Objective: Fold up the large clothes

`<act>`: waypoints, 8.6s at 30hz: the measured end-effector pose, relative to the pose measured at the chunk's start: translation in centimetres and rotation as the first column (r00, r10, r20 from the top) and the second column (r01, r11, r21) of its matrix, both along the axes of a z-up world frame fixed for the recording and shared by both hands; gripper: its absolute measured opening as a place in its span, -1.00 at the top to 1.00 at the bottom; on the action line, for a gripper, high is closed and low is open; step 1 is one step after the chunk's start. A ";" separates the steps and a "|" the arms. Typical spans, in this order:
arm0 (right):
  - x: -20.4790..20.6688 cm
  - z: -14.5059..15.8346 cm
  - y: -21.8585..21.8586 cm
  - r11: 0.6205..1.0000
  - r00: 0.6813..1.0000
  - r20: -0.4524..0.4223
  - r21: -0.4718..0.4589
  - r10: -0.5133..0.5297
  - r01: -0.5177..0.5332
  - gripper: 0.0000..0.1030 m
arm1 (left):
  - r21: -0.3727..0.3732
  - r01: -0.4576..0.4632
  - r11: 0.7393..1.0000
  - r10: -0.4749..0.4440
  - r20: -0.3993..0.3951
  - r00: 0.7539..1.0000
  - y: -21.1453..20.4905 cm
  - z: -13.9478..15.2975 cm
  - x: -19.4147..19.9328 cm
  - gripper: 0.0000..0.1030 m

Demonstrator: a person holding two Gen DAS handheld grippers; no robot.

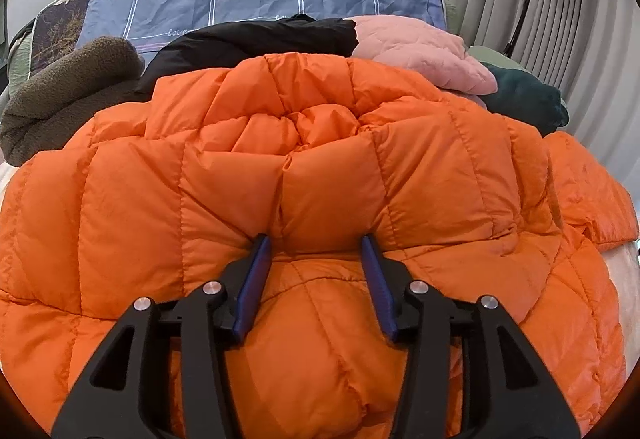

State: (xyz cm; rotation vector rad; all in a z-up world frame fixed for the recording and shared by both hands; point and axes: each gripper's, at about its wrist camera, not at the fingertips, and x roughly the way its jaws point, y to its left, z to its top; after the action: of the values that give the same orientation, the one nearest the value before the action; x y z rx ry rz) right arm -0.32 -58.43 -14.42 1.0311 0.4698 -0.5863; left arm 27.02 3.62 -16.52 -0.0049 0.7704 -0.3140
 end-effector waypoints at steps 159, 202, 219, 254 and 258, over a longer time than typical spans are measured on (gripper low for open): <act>19.8 1.8 27.7 0.621 0.693 -0.357 -0.310 0.626 -0.720 0.03 | 0.042 -0.022 0.999 0.022 -0.006 1.000 8.3 1.6 -4.4 -0.45; -11.4 -2.4 26.6 0.349 0.356 -0.068 -0.092 0.932 -0.932 -0.08 | -0.270 0.157 0.950 -0.191 -0.103 0.976 14.7 -0.7 -34.7 -0.26; -11.1 7.4 23.8 0.463 0.359 0.344 -0.293 0.867 -0.836 0.90 | -0.399 0.258 0.880 -0.166 0.252 0.954 15.7 10.7 -36.3 0.79; 8.4 8.4 23.5 0.569 0.540 0.180 -0.312 0.822 -0.761 0.76 | -0.296 0.062 0.953 -0.023 0.133 0.991 13.0 11.4 -18.4 0.68; 12.8 6.4 23.7 0.581 0.566 0.142 -0.282 0.812 -0.763 0.75 | -0.289 0.043 0.956 -0.013 0.103 0.995 13.2 10.0 -14.1 0.65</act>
State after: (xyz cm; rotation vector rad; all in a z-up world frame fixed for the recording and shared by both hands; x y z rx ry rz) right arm 12.46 -34.71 -7.98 0.5879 0.5763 0.3315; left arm 12.96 16.86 -6.48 -0.2549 0.6199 -0.4497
